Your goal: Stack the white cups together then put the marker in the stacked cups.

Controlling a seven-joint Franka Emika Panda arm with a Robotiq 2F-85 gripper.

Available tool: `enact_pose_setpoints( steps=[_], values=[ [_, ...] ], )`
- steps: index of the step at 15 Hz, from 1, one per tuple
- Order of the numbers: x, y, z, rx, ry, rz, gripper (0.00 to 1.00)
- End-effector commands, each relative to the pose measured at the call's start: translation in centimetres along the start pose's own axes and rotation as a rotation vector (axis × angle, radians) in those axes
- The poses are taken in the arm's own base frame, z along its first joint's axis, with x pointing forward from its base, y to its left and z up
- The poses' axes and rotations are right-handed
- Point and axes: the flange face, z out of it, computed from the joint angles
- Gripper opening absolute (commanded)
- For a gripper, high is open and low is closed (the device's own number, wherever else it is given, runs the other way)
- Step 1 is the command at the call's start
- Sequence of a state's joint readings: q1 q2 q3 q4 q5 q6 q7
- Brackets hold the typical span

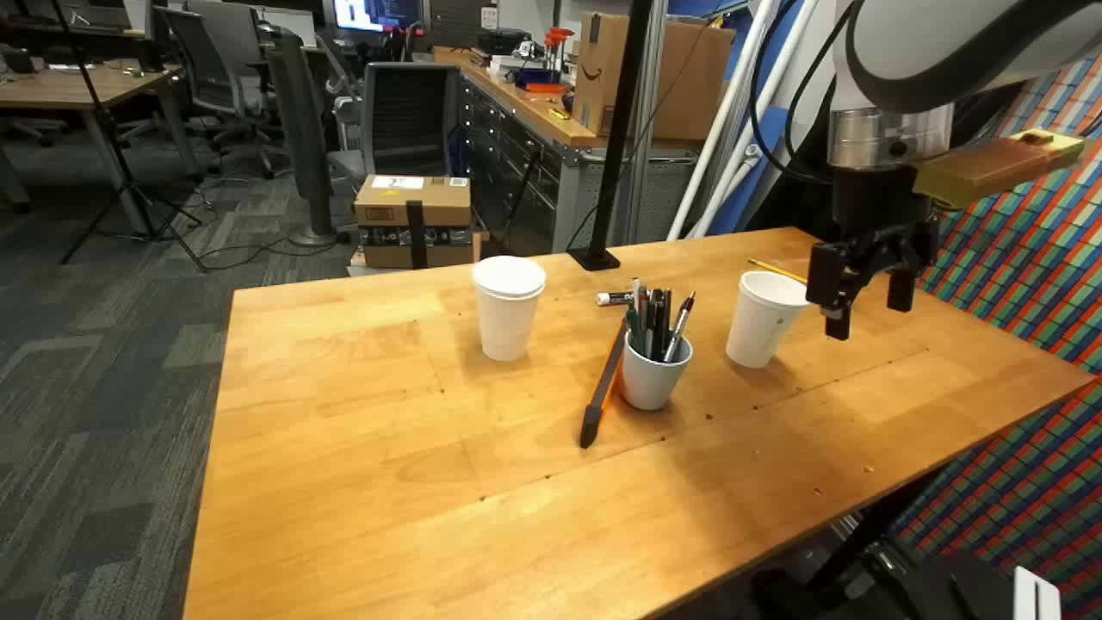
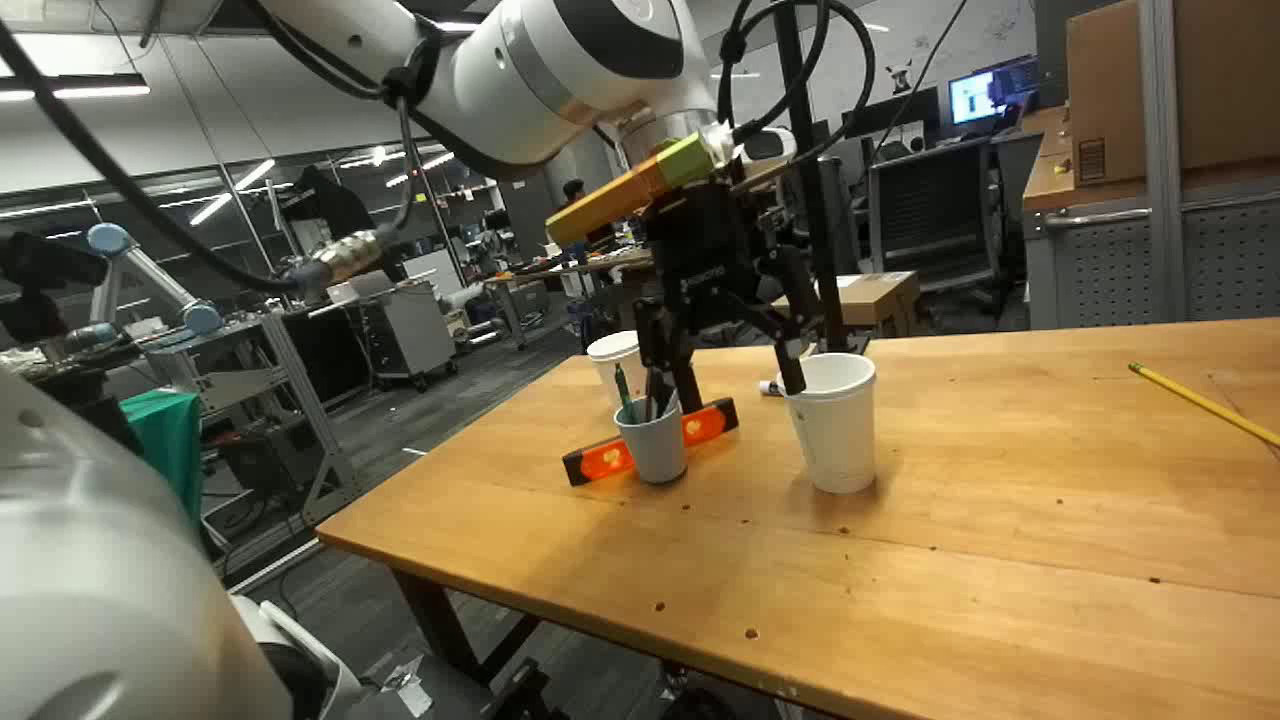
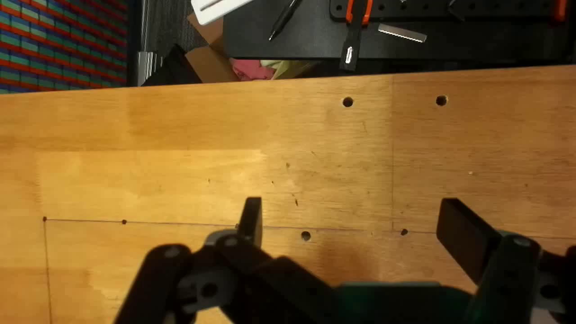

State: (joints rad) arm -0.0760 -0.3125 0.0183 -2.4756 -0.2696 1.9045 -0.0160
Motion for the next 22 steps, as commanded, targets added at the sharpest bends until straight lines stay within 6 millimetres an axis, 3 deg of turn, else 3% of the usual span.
enact_pose_setpoints(
  steps=[1,10,22],
  values=[
    [0.1,0.1,-0.2,0.0,0.003,0.001,1.0],
    [0.6,0.6,-0.2,0.027,0.037,-0.023,1.0],
    [5.6,0.3,-2.3,0.141,0.28,-0.21,1.0]
  ],
)
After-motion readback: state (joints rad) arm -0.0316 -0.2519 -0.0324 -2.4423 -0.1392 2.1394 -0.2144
